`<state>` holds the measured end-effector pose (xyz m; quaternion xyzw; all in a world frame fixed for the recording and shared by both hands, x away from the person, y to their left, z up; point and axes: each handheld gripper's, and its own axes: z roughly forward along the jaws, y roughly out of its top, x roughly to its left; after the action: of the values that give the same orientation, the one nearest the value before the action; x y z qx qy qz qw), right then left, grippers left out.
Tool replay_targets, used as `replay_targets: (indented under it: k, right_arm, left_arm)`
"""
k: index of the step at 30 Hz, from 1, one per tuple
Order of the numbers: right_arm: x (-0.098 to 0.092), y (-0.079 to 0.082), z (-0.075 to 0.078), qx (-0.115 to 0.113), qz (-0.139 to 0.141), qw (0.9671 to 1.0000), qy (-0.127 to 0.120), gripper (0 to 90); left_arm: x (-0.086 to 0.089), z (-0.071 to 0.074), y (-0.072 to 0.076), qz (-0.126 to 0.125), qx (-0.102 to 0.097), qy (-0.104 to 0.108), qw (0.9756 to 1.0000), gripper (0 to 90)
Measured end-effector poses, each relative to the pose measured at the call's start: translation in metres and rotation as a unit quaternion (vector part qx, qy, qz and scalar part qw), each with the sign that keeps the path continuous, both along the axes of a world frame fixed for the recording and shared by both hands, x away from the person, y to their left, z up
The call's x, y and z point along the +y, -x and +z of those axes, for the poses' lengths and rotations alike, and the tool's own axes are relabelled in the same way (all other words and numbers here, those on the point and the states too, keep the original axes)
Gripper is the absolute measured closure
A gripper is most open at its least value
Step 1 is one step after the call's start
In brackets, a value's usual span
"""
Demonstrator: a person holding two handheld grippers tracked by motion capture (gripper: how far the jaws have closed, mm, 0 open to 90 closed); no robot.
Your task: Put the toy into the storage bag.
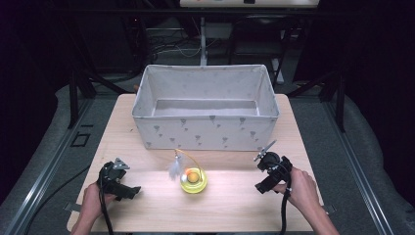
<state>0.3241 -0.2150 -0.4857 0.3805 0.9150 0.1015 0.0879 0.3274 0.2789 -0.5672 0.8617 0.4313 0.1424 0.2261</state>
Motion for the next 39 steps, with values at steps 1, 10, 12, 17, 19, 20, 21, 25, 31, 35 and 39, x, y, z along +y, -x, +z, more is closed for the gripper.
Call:
replay_targets:
  k: [1, 10, 12, 17, 19, 20, 21, 25, 31, 35, 39]
  right_arm:
    - [0.0, 0.0, 0.0, 0.0, 0.0, 1.0, 0.0, 13.3]
    - [0.01, 0.003, 0.005, -0.003, 0.017, 0.9998, 0.004, 12.3]
    - [0.014, 0.004, 0.007, -0.007, 0.019, 0.9998, 0.001, 12.1]
    - [0.024, 0.006, 0.015, 0.001, 0.036, 0.9993, 0.004, 11.6]
    - [0.029, 0.005, 0.019, -0.002, 0.046, 0.9989, 0.007, 11.3]
    - [0.032, 0.005, 0.02, 0.0, 0.048, 0.9988, 0.005, 10.7]
    - [0.035, 0.005, 0.022, 0.0, 0.051, 0.9987, 0.004, 10.3]
    - [0.048, 0.006, 0.028, 0.001, 0.069, 0.9976, 0.004, 8.4]
    - [0.066, 0.005, 0.034, 0.011, 0.096, 0.9953, -0.002, 6.2]
    - [0.076, 0.002, 0.038, 0.017, 0.109, 0.9938, -0.014, 4.7]
    - [0.088, -0.001, 0.043, 0.021, 0.125, 0.9919, -0.014, 3.1]
  left_arm:
    - [0.0, 0.0, 0.0, 0.0, 0.0, 0.0, 1.0, 0.1]
    - [0.001, 0.0, 0.0, 0.002, 0.0, 0.0, 1.0, 0.1]
    - [0.001, 0.0, 0.001, 0.0, 0.001, -0.001, 1.0, 0.1]
    - [0.001, 0.001, 0.001, -0.001, 0.003, 0.001, 1.0, 0.1]
    - [0.002, 0.0, 0.0, 0.0, 0.005, 0.002, 1.0, 0.1]
    - [0.002, 0.0, 0.0, 0.0, 0.004, 0.002, 1.0, 0.1]
    - [0.001, 0.0, 0.001, 0.001, 0.002, 0.001, 1.0, 0.1]
    - [0.001, 0.0, 0.001, 0.003, -0.001, 0.001, 1.0, 0.1]
    - [0.001, 0.0, 0.001, 0.003, 0.001, 0.003, 1.0, 0.1]
    - [0.001, -0.001, 0.0, 0.001, 0.005, 0.002, 1.0, 0.1]
    - [0.001, -0.001, 0.001, 0.001, 0.003, 0.001, 1.0, 0.1]
